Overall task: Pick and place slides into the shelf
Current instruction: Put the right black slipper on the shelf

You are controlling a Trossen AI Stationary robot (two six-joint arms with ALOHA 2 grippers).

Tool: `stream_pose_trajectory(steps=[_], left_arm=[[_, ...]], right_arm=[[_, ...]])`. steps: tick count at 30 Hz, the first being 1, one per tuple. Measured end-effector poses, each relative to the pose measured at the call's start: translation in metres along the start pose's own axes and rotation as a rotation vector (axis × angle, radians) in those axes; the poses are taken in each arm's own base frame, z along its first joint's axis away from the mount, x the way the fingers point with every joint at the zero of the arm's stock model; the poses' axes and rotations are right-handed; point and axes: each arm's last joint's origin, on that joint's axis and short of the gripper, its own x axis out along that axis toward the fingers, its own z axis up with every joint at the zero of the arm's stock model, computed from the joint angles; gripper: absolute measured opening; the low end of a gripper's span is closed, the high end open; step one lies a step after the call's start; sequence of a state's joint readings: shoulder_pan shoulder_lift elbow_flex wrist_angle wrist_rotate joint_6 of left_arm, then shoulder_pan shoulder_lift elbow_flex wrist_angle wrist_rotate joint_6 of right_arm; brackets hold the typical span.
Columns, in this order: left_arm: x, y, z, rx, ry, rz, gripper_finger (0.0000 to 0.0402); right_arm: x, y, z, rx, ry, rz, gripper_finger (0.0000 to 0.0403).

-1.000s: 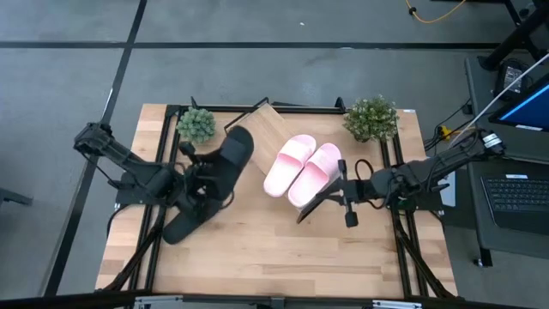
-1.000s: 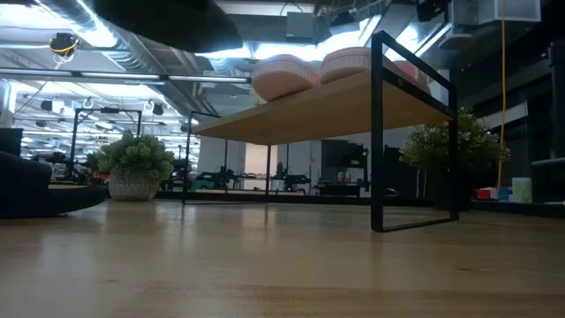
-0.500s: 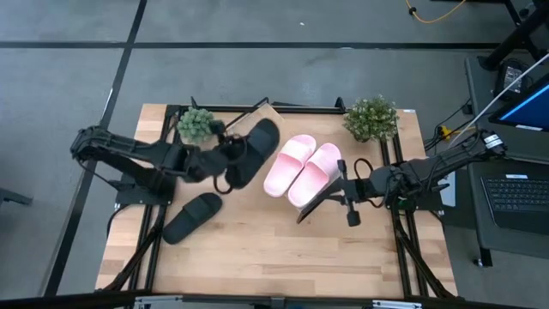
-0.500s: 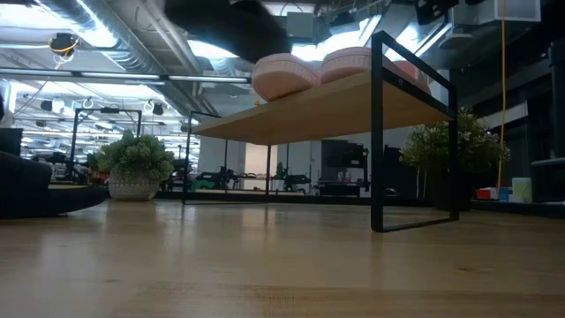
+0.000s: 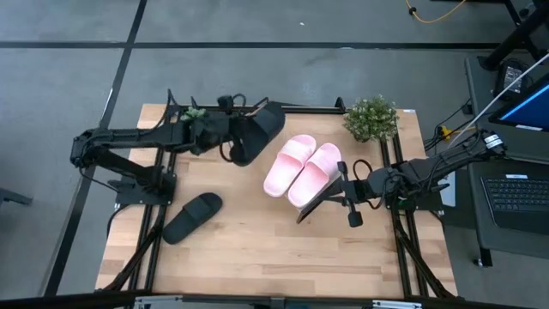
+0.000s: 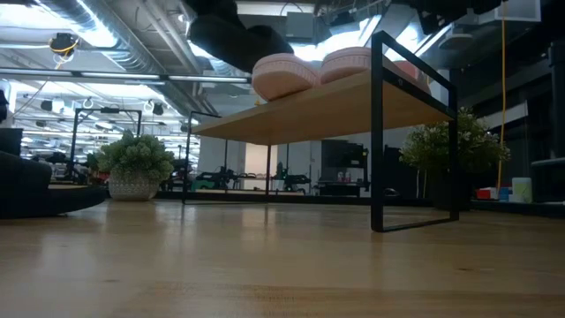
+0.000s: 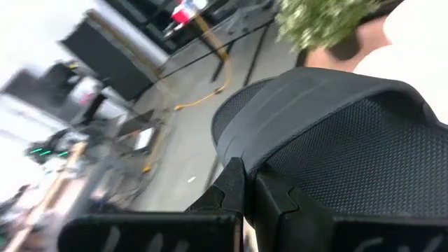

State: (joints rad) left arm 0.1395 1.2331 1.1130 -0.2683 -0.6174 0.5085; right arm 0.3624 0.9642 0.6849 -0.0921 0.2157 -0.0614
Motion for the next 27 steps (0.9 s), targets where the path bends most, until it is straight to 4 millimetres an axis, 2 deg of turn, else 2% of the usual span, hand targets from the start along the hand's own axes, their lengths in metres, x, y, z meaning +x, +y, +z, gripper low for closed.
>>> stream_pose_trajectory(steps=[6,12,15,22,27], left_arm=[[0.022,0.018,-0.014,-0.037,0.008,-0.065,0.0001],[0.038,0.031,-0.023,-0.078,-0.037,-0.135,0.0001],[0.043,0.036,-0.030,-0.092,-0.048,-0.164,0.0001],[0.054,0.028,-0.052,-0.086,-0.063,-0.199,0.0001],[0.060,0.020,-0.063,-0.084,-0.117,-0.149,0.0001]], right_arm=[[0.000,-0.001,0.004,-0.016,-0.041,-0.010,0.0008],[-0.003,-0.016,0.008,0.048,-0.084,-0.141,0.0004],[-0.008,-0.023,0.003,0.062,-0.087,-0.170,0.0004],[-0.033,-0.031,-0.013,0.071,-0.153,-0.208,0.0004],[-0.043,-0.031,-0.021,0.080,-0.183,-0.209,0.0004]])
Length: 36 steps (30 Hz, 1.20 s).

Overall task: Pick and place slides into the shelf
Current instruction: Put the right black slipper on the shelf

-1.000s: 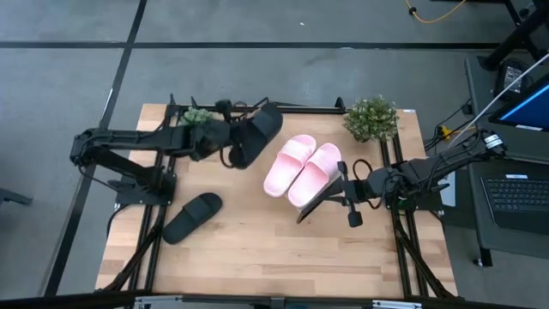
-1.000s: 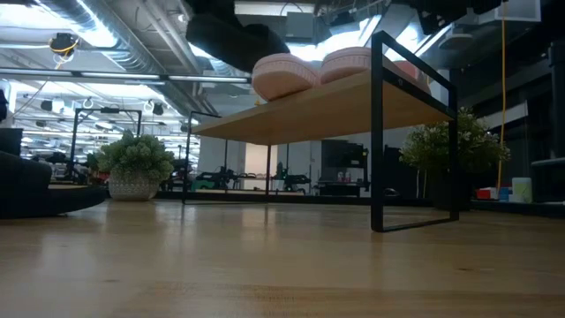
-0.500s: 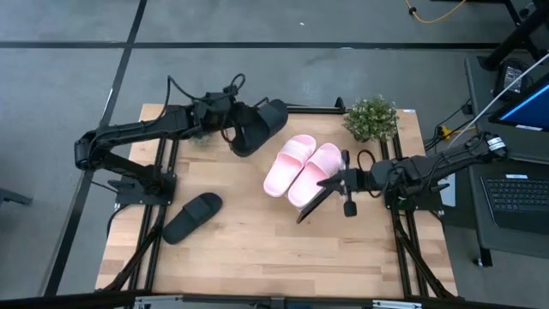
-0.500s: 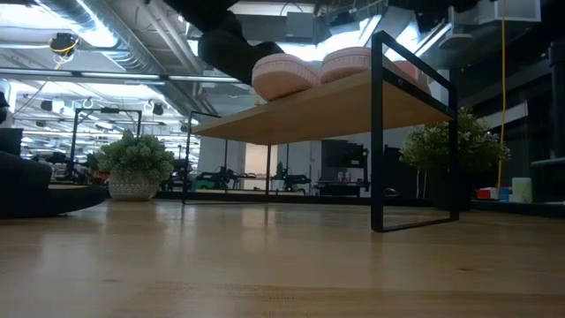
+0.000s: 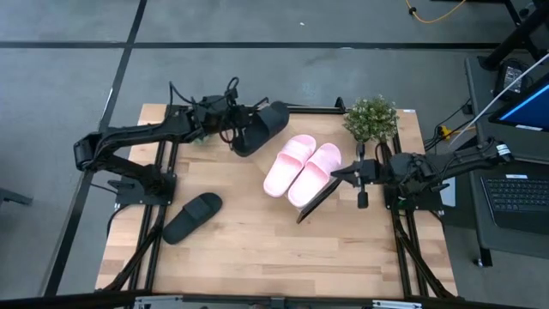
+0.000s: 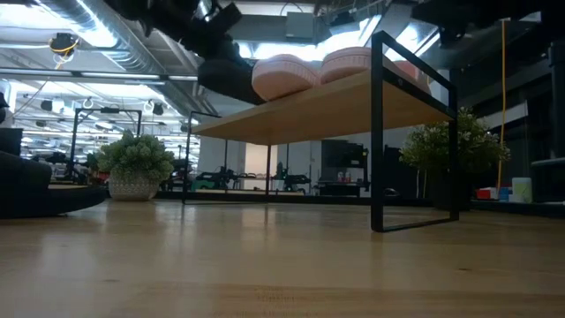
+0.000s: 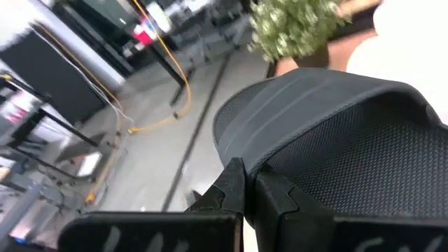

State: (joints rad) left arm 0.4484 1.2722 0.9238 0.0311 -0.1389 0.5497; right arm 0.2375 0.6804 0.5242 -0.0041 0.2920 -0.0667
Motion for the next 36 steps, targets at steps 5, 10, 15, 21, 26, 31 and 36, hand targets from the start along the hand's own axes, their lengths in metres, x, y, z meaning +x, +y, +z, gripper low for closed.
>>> stream_pose_trajectory(steps=[5,10,15,21,26,31,36], left_arm=[[0.003,-0.006,-0.014,0.008,0.003,0.007,0.0001],[0.004,-0.009,-0.019,0.006,-0.008,0.015,0.0001],[0.015,-0.016,-0.022,0.009,-0.008,0.006,0.0001],[0.038,-0.024,-0.029,0.034,-0.023,-0.001,0.0001],[0.042,-0.026,-0.032,0.029,-0.015,-0.003,0.0001],[0.041,-0.033,-0.027,0.041,-0.037,-0.038,0.0001],[0.040,-0.038,-0.024,0.057,-0.081,-0.098,0.0001]], right_arm=[[-0.001,0.000,-0.003,0.009,0.004,0.000,0.0005],[-0.001,0.000,-0.003,0.008,0.001,-0.001,0.0005],[-0.001,0.000,-0.002,0.010,-0.008,-0.002,0.0006],[-0.001,0.000,-0.001,0.014,-0.018,-0.003,0.0006],[-0.001,0.000,-0.001,0.011,-0.017,-0.003,0.0006],[-0.001,0.000,-0.001,-0.020,-0.017,-0.004,0.0006],[-0.001,0.000,-0.002,-0.018,-0.016,-0.004,0.0006]])
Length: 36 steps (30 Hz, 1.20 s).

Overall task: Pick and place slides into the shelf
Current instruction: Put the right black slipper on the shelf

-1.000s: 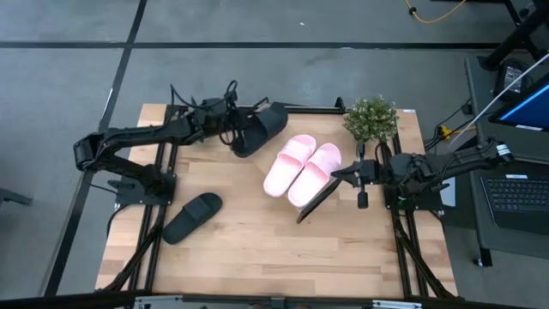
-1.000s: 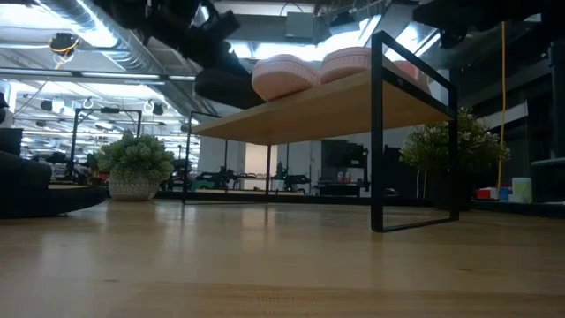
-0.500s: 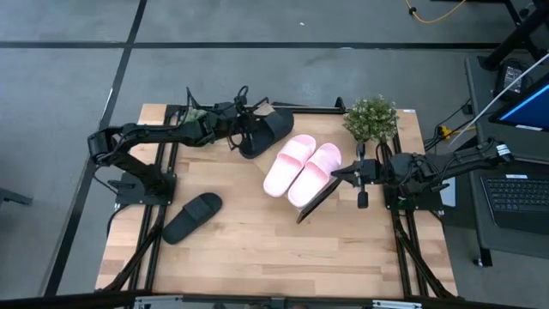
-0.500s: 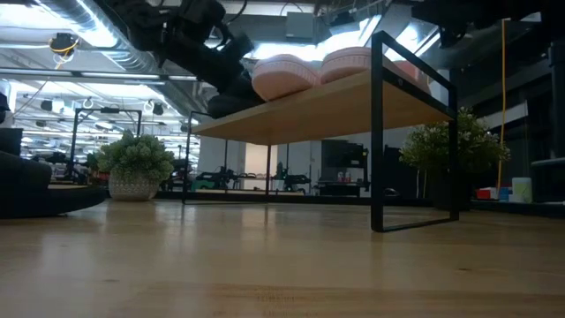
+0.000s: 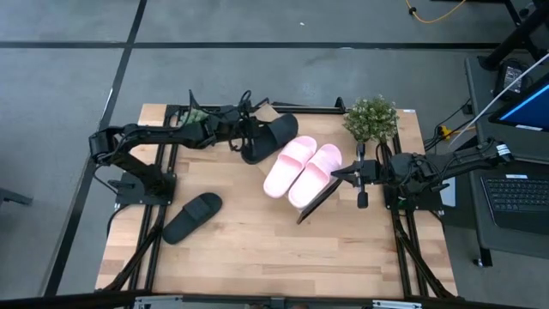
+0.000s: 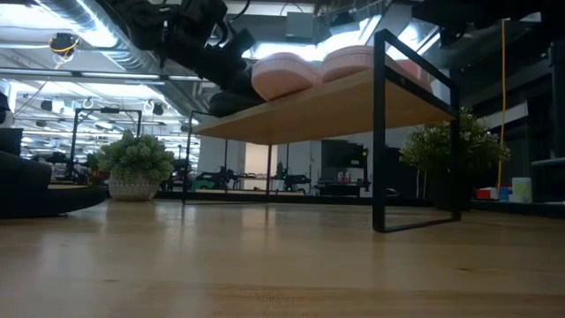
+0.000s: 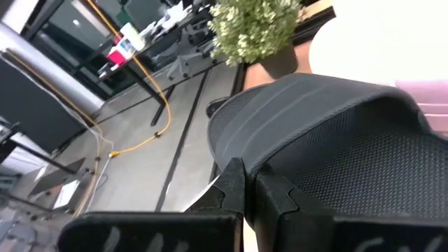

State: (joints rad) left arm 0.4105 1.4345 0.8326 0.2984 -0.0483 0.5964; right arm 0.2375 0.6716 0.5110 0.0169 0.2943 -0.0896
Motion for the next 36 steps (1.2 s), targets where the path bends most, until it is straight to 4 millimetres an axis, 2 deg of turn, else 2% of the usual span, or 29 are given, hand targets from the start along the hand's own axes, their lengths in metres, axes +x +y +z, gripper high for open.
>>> stream_pose_trajectory(steps=[21,36], left_arm=[[-0.0001,0.0008,0.0037,-0.019,-0.064,-0.031,0.0006],[-0.0002,0.0036,0.0043,-0.049,-0.029,0.059,0.0002]], right_arm=[[0.0001,0.0000,-0.0001,0.004,0.001,0.001,0.0006],[0.0001,0.0000,-0.0001,0.002,0.001,0.001,0.0006]])
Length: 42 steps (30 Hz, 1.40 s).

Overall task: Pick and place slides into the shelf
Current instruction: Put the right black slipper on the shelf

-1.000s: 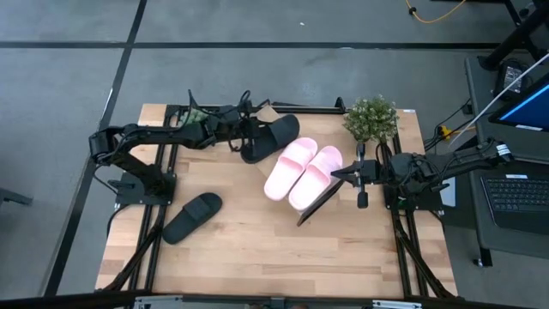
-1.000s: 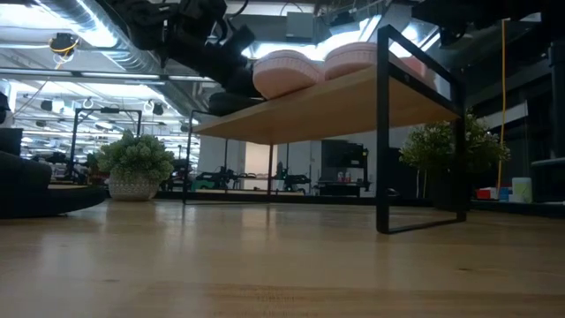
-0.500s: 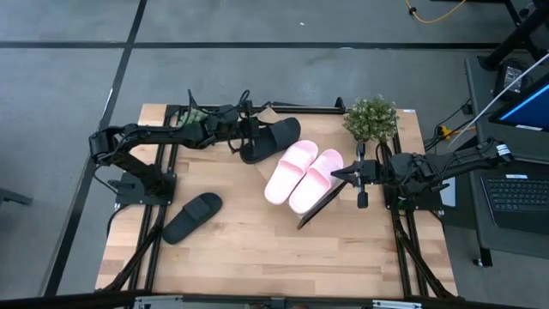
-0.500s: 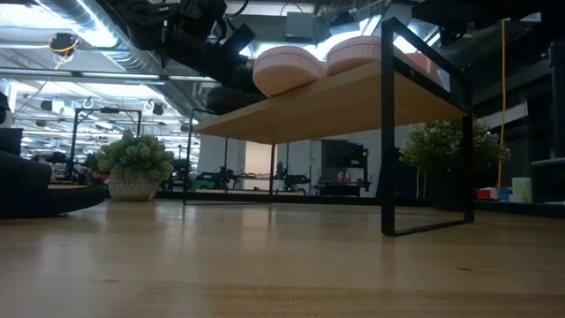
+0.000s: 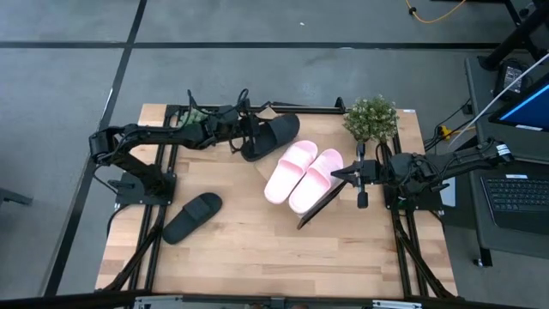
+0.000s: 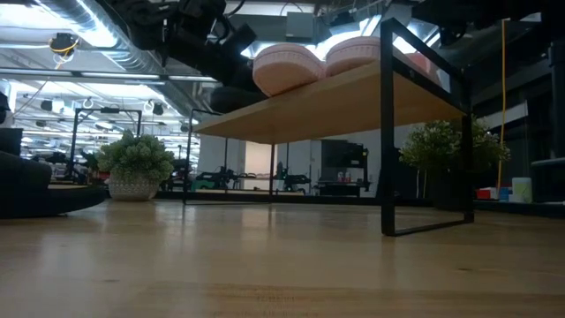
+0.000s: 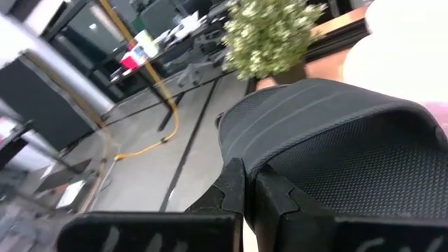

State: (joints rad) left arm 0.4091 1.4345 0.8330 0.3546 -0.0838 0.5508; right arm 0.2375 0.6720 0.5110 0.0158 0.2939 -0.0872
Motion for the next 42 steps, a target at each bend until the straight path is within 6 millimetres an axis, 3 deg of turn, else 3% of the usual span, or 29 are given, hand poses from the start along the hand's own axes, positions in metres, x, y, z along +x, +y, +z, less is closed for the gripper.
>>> stream_pose_trajectory(steps=[31,42], left_arm=[[-0.004,-0.024,0.011,-0.126,0.059,0.054,0.0001],[0.009,-0.032,0.003,-0.119,0.072,0.022,0.0013]], right_arm=[[0.000,0.000,0.000,-0.004,0.000,0.001,0.0006],[0.000,0.000,-0.002,-0.010,0.018,0.003,0.0006]])
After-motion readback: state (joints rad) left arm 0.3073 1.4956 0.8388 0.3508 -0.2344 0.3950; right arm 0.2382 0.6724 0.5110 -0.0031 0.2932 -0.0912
